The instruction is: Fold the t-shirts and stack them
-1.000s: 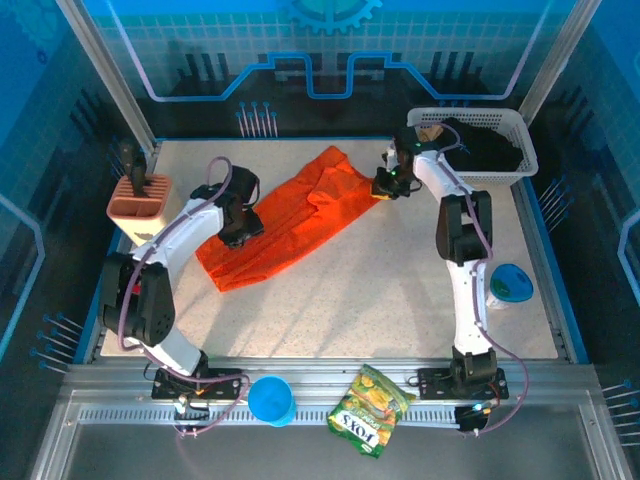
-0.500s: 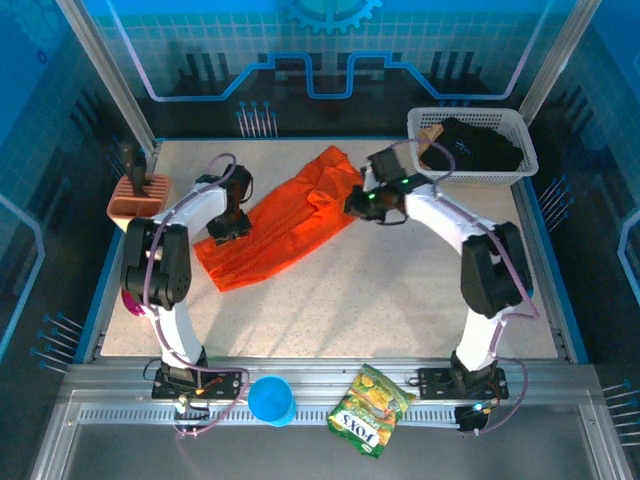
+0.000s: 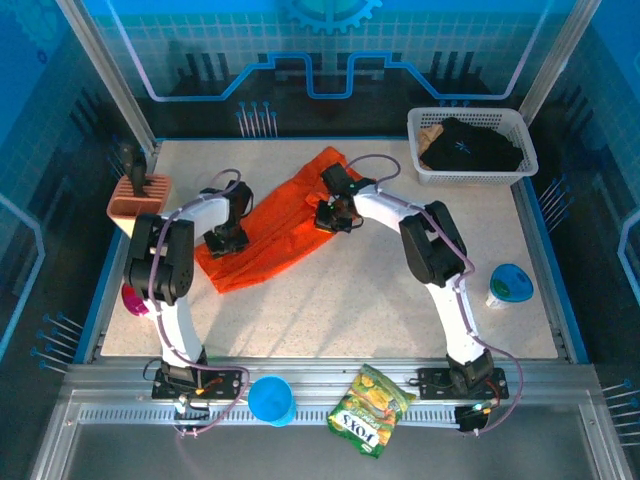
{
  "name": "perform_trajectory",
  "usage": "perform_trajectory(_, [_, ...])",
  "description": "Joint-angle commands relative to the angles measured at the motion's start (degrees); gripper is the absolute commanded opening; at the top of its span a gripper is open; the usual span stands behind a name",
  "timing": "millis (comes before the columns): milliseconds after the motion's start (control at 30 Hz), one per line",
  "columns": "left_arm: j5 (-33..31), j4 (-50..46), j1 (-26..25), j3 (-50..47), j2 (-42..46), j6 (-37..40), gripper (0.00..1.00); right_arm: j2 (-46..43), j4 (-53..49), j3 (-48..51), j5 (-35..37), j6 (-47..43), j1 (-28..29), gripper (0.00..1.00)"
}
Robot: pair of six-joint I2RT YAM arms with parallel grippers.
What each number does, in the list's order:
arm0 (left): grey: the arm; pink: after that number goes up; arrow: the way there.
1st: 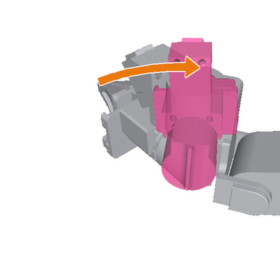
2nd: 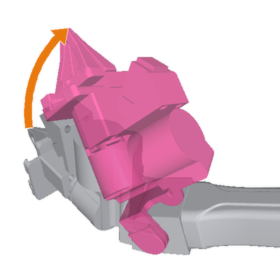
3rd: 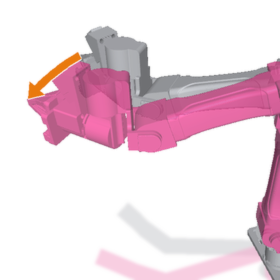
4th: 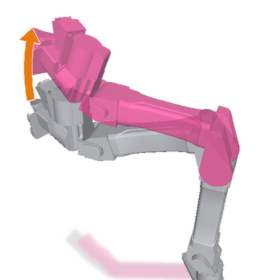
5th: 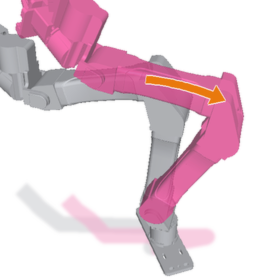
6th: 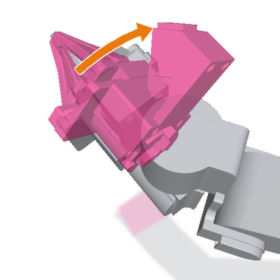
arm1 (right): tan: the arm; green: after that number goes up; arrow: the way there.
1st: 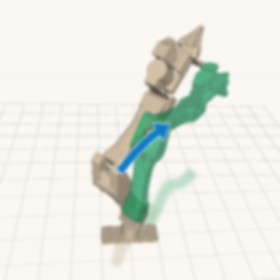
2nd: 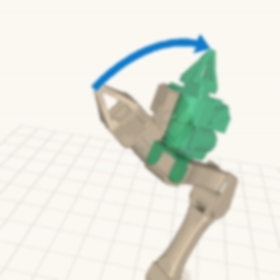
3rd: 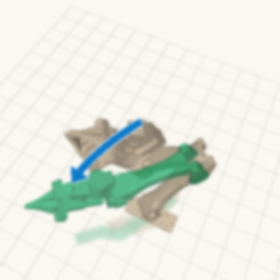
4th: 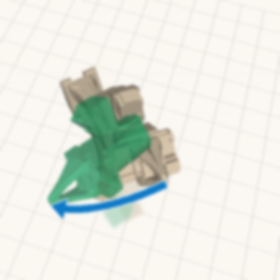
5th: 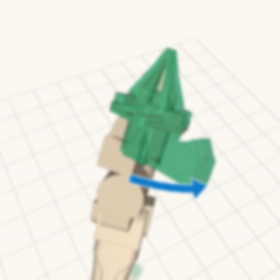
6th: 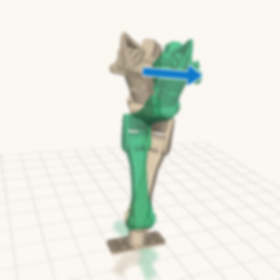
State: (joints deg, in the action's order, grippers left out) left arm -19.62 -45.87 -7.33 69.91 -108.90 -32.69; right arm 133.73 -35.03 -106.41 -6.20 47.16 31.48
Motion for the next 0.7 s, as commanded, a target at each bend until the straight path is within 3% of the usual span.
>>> perform_trajectory(0, [3.62, -1.68, -0.09, -3.42, 1.44, -0.69, 0.38, 4.7, -12.6, -6.82, 7.14, -5.03, -0.37, 0.06])
perform_trajectory(133, [7.95, -1.9, -2.37, -6.0, 2.94, -2.77, 0.38, 8.07, -19.75, -13.2, 10.65, -10.07, -1.72, 0.03])
perform_trajectory(267, [12.15, -1.58, -6.72, -8.63, 5.18, -7.21, 0.36, 8.6, -20.35, -14.02, 11.36, -13.95, -4.36, 0.03])
perform_trajectory(467, [19.52, 3.13, -16.22, -11.88, 9.0, -18.1, 0.36, 11.41, -21.97, -18.75, 8.21, -20.99, -10.35, 0.02])
perform_trajectory(667, [24.3, 9.39, -25.86, -10.42, 9.16, -28.4, 0.37, 17.59, -28.4, -31.75, 7.73, -31.44, -16.94, 0.02])
